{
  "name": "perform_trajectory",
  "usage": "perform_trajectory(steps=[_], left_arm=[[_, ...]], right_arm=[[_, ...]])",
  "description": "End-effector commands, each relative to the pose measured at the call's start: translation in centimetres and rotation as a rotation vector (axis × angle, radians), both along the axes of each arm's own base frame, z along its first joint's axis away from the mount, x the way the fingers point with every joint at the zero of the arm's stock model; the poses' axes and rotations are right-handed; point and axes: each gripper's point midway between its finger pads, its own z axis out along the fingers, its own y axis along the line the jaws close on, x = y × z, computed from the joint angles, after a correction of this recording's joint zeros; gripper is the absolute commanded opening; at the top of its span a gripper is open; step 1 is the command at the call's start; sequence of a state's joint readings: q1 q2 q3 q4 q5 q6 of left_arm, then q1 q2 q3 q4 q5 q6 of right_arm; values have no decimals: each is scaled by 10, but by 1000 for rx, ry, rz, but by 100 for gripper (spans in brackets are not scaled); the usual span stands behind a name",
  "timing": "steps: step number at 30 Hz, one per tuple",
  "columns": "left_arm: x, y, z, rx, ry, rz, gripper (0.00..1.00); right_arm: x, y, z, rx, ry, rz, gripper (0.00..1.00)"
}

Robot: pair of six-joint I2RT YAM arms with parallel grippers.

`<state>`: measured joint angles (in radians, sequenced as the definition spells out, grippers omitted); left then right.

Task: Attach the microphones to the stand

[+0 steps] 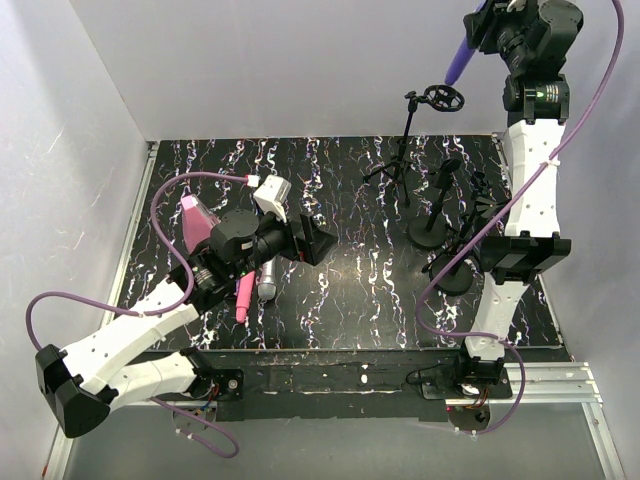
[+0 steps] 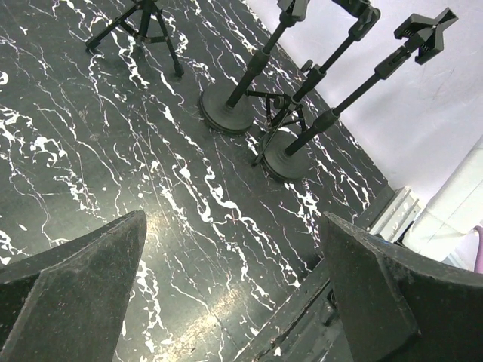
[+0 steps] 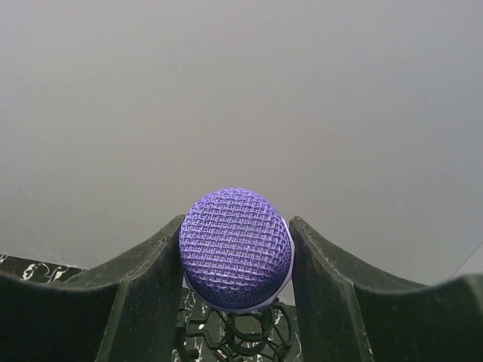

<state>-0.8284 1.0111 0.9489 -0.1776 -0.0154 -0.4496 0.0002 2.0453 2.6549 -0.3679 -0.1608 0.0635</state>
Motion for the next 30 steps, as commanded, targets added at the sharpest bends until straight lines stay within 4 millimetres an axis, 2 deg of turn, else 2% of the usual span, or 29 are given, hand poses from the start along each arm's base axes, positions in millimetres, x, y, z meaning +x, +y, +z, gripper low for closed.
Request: perform_trajectory(steps=[1,14,23,25,30], left_arm=[[1,-1,21,-34,-30,-3,98],[0,-2,13,-22,-27,-13,98],[1,-3,10,-22,-27,-13,98],[1,-3,9,-21,-26,-13,98],[-4,-6,9,-30,-18,-44,98]], right_arm=[[-2,-12,16,-1,-65,-12,11],[-4,0,-6,50,23,73,11],[-22,3,10,55,7,89,9],[-21,3,9,56,9,84,9],[-3,-1,-17,59,56,62,9]])
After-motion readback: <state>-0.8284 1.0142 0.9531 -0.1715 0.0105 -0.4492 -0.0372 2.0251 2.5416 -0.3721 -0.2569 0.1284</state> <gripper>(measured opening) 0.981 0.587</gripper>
